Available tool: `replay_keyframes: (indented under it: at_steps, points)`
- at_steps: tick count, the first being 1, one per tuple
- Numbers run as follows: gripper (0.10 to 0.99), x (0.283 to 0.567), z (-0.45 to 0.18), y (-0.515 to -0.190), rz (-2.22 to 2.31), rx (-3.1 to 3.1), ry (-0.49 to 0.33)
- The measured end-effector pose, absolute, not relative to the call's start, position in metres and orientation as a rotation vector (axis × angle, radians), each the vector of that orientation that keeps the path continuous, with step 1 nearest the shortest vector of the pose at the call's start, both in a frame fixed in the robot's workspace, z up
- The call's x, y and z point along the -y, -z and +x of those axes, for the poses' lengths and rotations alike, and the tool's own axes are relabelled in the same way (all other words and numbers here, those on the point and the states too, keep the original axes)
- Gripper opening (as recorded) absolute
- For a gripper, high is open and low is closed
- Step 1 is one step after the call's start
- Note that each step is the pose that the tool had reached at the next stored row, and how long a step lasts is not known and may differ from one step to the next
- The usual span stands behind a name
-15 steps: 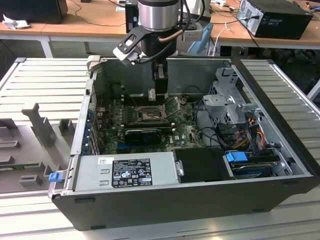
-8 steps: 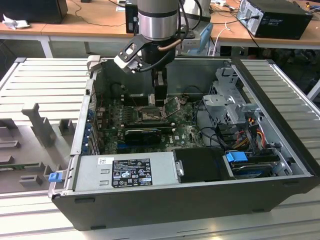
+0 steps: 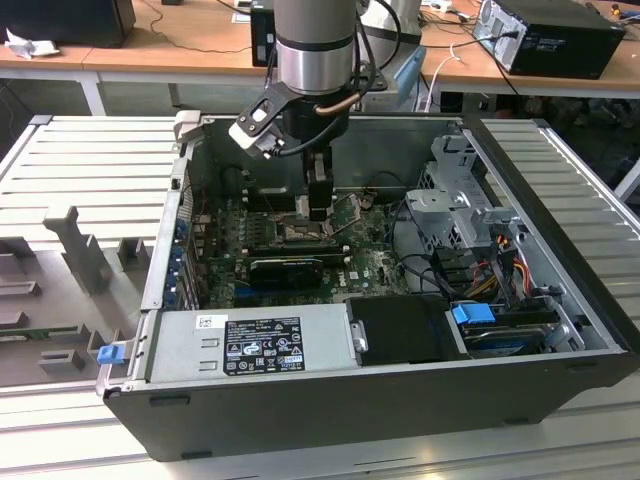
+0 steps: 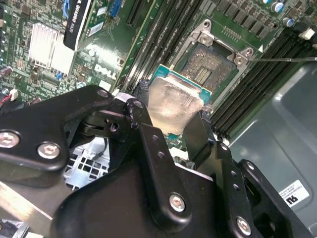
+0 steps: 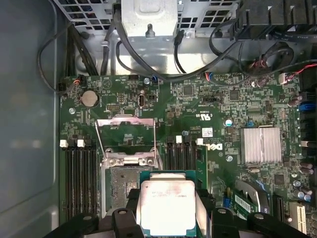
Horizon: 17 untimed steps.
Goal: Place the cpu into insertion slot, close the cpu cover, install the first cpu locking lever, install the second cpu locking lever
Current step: 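Place the cpu into insertion slot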
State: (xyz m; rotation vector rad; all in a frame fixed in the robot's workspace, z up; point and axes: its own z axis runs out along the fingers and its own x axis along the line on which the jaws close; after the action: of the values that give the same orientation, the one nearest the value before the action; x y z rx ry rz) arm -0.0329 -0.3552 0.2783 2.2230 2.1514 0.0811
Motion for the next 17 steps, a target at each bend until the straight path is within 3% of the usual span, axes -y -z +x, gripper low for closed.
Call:
replay_keyframes:
  at_steps: [17]
  points:
    - [0.529,0.329,-0.035,-0.238,2.210,-2.170,-0.076]
